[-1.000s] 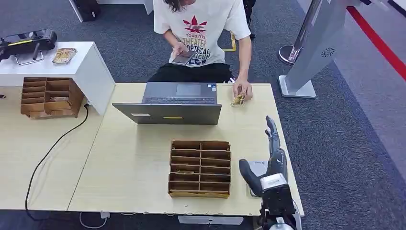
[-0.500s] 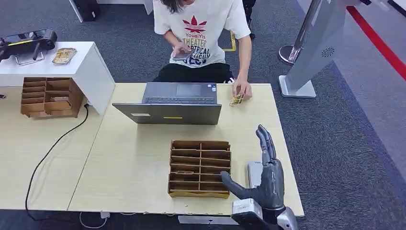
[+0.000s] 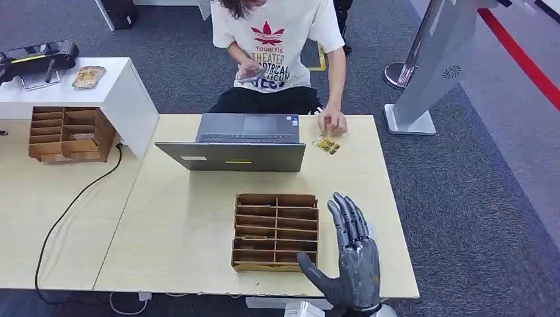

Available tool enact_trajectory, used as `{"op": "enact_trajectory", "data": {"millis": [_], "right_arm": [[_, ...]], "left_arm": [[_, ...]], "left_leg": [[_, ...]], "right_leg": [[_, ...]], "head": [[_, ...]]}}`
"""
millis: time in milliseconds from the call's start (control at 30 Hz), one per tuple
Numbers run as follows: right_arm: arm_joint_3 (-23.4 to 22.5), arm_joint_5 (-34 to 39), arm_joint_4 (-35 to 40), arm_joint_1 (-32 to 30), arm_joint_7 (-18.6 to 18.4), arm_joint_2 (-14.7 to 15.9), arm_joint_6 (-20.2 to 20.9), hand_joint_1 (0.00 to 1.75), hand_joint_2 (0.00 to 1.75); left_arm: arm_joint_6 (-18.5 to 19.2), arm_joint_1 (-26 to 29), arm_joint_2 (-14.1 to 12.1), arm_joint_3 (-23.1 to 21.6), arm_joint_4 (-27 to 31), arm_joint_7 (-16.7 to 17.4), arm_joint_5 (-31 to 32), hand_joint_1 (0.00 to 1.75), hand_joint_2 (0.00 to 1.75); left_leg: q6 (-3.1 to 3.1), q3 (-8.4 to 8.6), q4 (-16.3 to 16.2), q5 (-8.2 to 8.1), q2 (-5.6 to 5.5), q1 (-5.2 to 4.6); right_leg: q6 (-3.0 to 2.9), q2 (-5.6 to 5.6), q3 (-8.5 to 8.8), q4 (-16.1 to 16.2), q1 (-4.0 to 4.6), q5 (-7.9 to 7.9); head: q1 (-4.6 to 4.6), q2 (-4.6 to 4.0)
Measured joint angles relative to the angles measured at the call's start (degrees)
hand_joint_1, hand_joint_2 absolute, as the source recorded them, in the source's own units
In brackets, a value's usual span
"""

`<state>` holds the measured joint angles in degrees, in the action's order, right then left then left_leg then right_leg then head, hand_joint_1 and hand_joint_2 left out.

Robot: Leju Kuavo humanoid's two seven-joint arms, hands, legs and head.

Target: Pass the card to the sensor for recognition and then transmit it.

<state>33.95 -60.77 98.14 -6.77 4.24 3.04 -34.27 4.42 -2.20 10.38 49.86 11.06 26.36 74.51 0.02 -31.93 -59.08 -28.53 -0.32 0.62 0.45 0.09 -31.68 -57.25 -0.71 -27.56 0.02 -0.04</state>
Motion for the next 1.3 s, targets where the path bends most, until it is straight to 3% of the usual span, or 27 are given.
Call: {"op": "enact_trajectory", "data": {"millis": [100,133,167,200,233,267,600,633,667,700,733,867,1100,1167,1200,1267,1300], "right_arm": [[1.2,-1.1,-1.6,0.3,-1.0,0.5,0.0,1.75,1.75],[1.6,-1.4,-2.1,0.5,-1.2,0.5,0.0,1.66,1.75],[1.9,-1.7,-2.6,0.7,-1.2,0.7,0.0,1.45,1.75],[2.1,-2.0,-3.1,0.8,-1.4,0.8,0.0,0.98,1.75],[2.3,-2.4,-3.5,1.1,-1.7,0.9,0.1,0.09,1.75],[2.5,-2.8,-3.9,1.3,-1.9,1.0,0.2,0.00,1.75],[3.1,-5.0,-7.1,2.5,-3.5,1.6,1.8,0.00,1.75],[3.1,-5.2,-7.4,2.6,-3.6,1.6,1.8,0.14,1.75],[3.2,-5.3,-7.7,2.7,-3.6,1.6,1.8,0.51,1.75],[3.2,-5.4,-7.9,2.8,-3.6,1.6,1.7,1.33,1.75],[3.2,-5.6,-8.1,2.8,-3.6,1.6,1.7,1.50,1.75],[3.3,-6.3,-9.1,3.2,-3.7,1.7,1.6,1.75,1.75],[3.3,-7.0,-10.4,3.8,-4.1,1.7,1.5,1.69,1.75],[3.3,-7.1,-10.8,3.9,-4.2,1.7,1.5,1.52,1.75],[3.3,-7.2,-10.9,4.0,-4.2,1.7,1.5,1.52,1.75],[3.3,-7.4,-11.2,4.1,-4.3,1.7,1.5,1.15,1.75],[3.3,-7.6,-11.4,4.2,-4.5,1.7,1.5,1.08,1.75]], "left_arm": [[0.0,0.0,0.0,0.3,0.0,0.0,0.2,0.00,0.00],[0.0,0.0,0.0,0.3,0.0,0.0,0.3,0.00,0.00],[0.0,0.0,0.0,0.4,0.0,0.0,0.4,0.00,0.00],[0.0,0.0,0.0,0.5,0.0,0.0,0.4,0.00,0.00],[0.0,0.0,0.0,0.7,0.0,0.0,0.5,0.00,0.00],[0.0,0.0,0.0,0.7,0.0,0.0,0.5,0.00,0.00],[0.0,0.0,0.0,0.9,0.0,0.0,0.8,0.00,0.00],[0.0,0.0,0.0,0.9,0.0,0.0,0.9,0.00,0.00],[0.0,0.0,0.0,0.9,0.0,0.0,0.9,0.00,0.00],[0.0,0.0,0.0,0.9,0.0,0.0,0.9,0.00,0.00],[0.0,0.0,0.0,1.0,0.0,0.0,0.9,0.00,0.00],[0.0,0.0,0.0,1.1,0.0,0.0,1.1,0.00,0.00],[0.0,0.0,0.0,1.2,0.0,0.0,1.1,0.00,0.00],[0.0,0.0,0.0,1.3,0.0,0.0,1.2,0.00,0.00],[0.0,0.0,0.0,1.4,0.0,0.0,1.3,0.00,0.00],[0.0,0.0,0.0,1.6,0.0,0.0,1.4,0.00,0.00],[0.0,0.0,0.0,1.7,0.0,0.0,1.4,0.00,0.00]], "left_leg": [[0.00,0.00,0.0,0.00,0.00,0.00],[0.00,0.00,0.0,0.00,0.00,0.00],[0.00,0.00,0.0,0.00,0.00,0.00],[0.00,0.00,0.0,0.00,0.00,0.00],[0.00,0.00,0.0,0.00,0.00,0.00],[0.00,0.00,0.0,0.00,0.00,0.00],[0.00,-0.01,0.0,0.00,0.00,0.00],[0.00,-0.01,0.0,0.00,0.00,0.00],[0.00,-0.01,0.0,0.00,0.00,0.00],[0.00,-0.01,0.0,0.00,0.00,0.00],[0.00,-0.01,0.0,0.00,-0.01,0.00],[0.00,-0.01,0.0,0.00,0.00,0.00],[0.00,-0.01,0.0,0.00,0.00,0.00],[0.00,-0.01,0.0,0.00,0.00,0.00],[0.00,-0.01,0.0,0.00,0.00,0.00],[0.00,-0.01,0.0,0.00,0.00,0.00],[0.00,-0.01,0.0,0.00,0.00,0.00]], "right_leg": [[0.00,0.00,0.00,0.0,0.00,0.00],[0.00,0.00,0.00,0.0,0.00,0.00],[0.00,0.00,0.00,0.0,0.00,0.00],[0.00,0.00,0.00,0.0,0.00,0.00],[0.00,0.00,0.00,0.0,0.00,0.00],[0.00,0.00,0.00,0.0,0.00,0.00],[0.00,0.00,-0.01,0.0,0.00,0.00],[0.00,0.00,-0.01,0.0,0.00,0.00],[0.00,0.00,-0.01,0.0,0.00,0.00],[0.00,0.00,-0.01,0.0,0.00,0.00],[0.00,0.00,-0.01,0.0,0.00,0.00],[0.00,0.00,-0.01,0.0,0.00,0.00],[0.00,0.00,-0.01,0.0,0.00,0.00],[0.00,0.00,-0.01,0.0,0.00,0.00],[0.00,0.00,-0.01,0.0,0.00,0.00],[0.00,0.00,-0.01,0.0,0.00,0.00],[0.00,0.00,-0.01,0.0,0.00,0.00]], "head": [[0.02,0.00],[0.00,0.00],[0.00,0.00],[0.00,0.00],[0.02,0.00],[0.00,0.00],[0.00,0.00],[0.02,0.00],[0.00,0.00],[0.00,0.00],[0.02,0.00],[0.00,0.00],[0.02,0.00],[0.02,0.00],[0.00,0.00],[0.00,0.00],[0.00,0.00]]}}
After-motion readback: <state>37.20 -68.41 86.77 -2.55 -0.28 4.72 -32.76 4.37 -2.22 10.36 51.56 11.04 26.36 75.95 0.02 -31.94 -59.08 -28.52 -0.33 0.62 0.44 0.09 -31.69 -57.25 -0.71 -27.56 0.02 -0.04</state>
